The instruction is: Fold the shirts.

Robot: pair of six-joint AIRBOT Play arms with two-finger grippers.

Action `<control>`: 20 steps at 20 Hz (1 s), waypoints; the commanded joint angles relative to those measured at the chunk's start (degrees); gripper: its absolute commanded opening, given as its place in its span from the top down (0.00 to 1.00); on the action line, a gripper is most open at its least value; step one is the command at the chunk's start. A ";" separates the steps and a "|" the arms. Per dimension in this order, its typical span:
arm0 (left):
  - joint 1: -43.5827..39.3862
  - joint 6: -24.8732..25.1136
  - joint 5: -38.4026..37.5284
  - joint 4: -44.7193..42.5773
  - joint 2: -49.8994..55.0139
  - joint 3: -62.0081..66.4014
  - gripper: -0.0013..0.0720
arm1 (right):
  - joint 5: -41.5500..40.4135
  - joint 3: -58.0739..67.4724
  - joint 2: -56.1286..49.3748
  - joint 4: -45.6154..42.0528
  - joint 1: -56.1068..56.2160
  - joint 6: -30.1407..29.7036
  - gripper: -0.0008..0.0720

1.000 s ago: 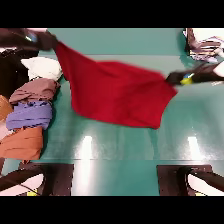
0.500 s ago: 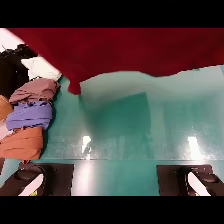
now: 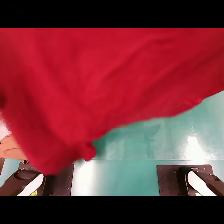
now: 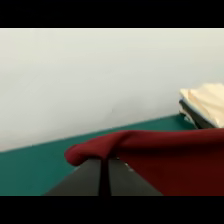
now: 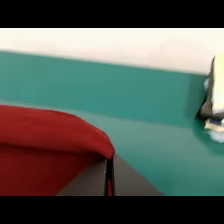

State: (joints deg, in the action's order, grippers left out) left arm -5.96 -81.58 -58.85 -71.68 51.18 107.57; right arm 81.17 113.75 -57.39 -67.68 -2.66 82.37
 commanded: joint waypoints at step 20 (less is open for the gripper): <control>9.86 -0.87 -12.66 -0.39 26.32 -28.63 0.27 | 1.64 -12.07 -33.57 3.21 7.45 -0.68 0.55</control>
State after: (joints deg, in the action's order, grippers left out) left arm 0.43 -82.06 -60.77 -72.01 81.23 82.32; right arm 78.30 104.66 -94.06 -66.19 5.50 82.89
